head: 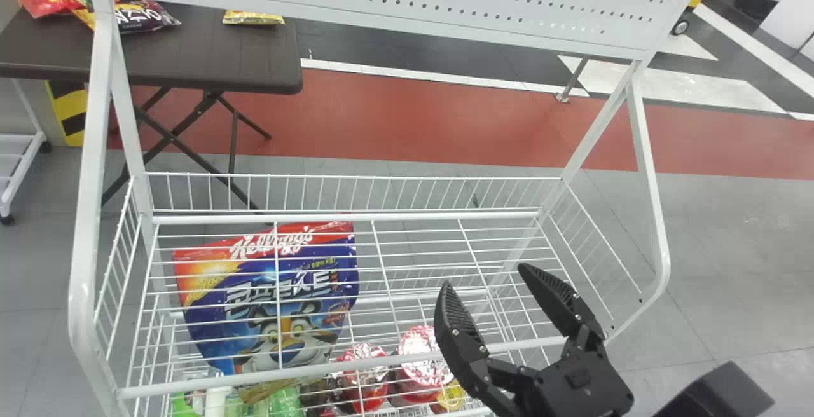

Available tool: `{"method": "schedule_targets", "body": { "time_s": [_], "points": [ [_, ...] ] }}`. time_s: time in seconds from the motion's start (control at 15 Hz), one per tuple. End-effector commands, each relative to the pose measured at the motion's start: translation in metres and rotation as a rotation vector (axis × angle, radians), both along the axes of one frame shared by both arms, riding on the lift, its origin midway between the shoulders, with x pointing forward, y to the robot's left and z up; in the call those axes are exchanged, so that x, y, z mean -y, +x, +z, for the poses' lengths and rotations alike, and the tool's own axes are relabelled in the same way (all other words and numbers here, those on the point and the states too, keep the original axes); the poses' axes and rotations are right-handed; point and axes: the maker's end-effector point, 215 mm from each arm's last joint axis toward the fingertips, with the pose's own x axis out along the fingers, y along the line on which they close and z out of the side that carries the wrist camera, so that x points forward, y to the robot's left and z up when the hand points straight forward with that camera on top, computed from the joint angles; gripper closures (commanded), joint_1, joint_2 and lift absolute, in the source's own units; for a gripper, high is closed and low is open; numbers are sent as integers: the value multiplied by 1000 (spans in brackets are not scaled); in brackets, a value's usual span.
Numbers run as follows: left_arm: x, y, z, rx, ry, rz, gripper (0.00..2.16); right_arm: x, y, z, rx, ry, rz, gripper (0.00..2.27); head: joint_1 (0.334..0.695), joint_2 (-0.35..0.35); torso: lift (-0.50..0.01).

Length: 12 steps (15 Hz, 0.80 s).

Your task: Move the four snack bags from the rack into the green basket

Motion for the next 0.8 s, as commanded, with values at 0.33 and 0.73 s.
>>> {"method": "schedule_targets", "body": {
  "time_s": [0.33,0.73],
  "points": [
    [0,0,0,-1,1,1,1467,2,0,1,2,7,-3,63,695,-350,0],
    [0,0,-1,-1,2,2,1467,3,0,3,5,7,-6,63,695,-350,0]
  ]
}}
